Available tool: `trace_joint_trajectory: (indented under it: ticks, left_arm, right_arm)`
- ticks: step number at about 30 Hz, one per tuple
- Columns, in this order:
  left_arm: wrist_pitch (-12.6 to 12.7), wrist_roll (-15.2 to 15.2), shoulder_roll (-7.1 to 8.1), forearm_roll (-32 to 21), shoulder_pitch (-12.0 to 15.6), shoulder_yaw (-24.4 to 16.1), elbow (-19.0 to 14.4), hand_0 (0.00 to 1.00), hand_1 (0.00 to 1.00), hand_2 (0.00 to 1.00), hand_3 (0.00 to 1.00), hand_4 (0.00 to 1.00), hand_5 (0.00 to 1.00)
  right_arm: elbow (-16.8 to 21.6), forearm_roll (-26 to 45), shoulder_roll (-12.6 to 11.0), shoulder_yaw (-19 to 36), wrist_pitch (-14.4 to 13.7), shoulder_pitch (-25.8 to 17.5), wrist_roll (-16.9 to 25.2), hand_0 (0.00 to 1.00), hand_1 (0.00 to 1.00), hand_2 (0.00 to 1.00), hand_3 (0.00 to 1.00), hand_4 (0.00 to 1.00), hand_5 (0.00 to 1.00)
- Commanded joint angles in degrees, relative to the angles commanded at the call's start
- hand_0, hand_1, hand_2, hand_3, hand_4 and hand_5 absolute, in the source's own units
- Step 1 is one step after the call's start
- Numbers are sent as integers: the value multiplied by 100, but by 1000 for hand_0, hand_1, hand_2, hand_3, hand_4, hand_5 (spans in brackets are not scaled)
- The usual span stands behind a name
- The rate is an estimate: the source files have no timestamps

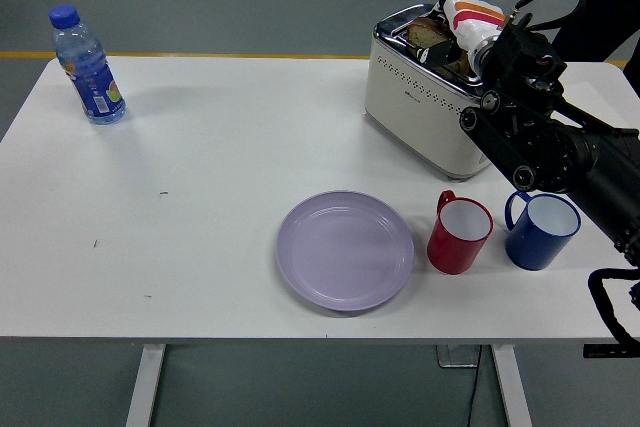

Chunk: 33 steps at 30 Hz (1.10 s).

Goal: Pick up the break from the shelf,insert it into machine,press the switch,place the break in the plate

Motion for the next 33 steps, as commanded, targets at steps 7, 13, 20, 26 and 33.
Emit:
trace_joint_trajectory:
  ticks: [7,13,20,26,33]
  left_arm:
    - [2,-1,10,1,-9,12,0,701,604,728,689,542,931]
    - [8,-4,15,4,-6,4,0,701,602,726,689,543,931]
    - [6,-1,17,19,11,-6,0,700,601,726,687,542,929]
    - [4,8,16,63,35,-42,0,700,601,726,686,543,930]
    - [-3,7,22,89,58,-64,0,700,599,726,686,542,927]
  right_arm:
    - [-165,-251,54,-89,-182,67,41,196,275,377,476,663,165]
    - [-188,-442,43,-100,-348,62,70,144,274,379,464,563,45]
    - [-81,-627,-82,-123,-430,44,110,121,258,368,457,550,19]
    - [101,-722,-248,-123,-480,10,140,120,252,360,454,544,15]
    - [608,-794,-621,63,-578,-64,140,114,249,356,455,525,5]
